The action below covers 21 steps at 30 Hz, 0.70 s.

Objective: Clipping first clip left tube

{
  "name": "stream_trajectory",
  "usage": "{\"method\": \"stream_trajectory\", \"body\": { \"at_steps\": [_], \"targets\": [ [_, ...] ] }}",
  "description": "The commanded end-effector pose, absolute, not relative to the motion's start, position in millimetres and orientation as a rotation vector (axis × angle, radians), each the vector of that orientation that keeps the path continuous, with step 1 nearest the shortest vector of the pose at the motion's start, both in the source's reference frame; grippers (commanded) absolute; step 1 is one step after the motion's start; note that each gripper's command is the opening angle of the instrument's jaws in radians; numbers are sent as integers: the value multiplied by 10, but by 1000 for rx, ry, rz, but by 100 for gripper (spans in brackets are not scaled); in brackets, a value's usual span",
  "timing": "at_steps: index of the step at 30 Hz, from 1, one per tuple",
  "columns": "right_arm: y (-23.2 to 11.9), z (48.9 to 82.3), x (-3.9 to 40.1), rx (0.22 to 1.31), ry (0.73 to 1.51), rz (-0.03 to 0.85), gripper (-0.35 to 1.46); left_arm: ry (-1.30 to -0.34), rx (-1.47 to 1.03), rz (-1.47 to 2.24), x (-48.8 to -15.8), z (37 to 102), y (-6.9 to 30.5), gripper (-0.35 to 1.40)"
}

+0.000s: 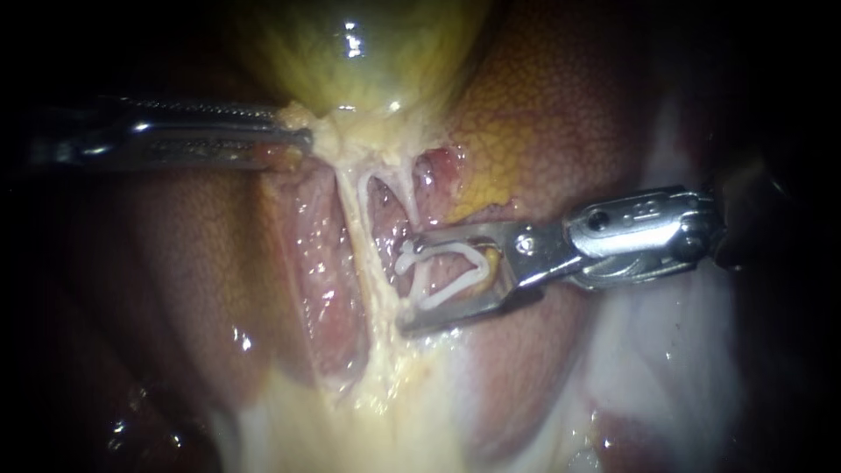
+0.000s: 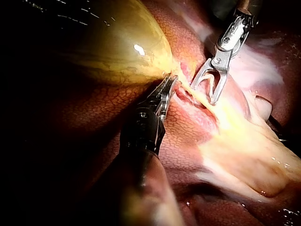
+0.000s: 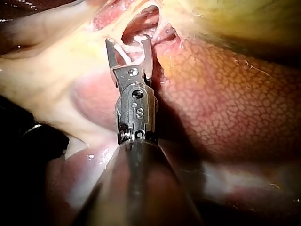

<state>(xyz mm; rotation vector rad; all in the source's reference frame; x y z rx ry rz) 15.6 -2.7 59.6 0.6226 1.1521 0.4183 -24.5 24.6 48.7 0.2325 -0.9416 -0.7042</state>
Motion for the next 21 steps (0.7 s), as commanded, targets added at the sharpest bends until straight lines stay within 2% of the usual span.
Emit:
{"method": "stream_trajectory", "body": {
  "at_steps": [1,7,16,21],
  "targets": [
    [-27,595,157,636,1162,421,45,-941,232,-704,-244,487,246,-35],
    [-26,596,158,703,1204,430,45,-941,232,-704,-244,487,246,-35],
    [-36,605,172,734,1216,419,45,-942,233,-704,-244,487,246,-35],
    [-40,608,175,769,1250,398,45,-942,233,-704,-244,487,246,-35]
  ]
}}
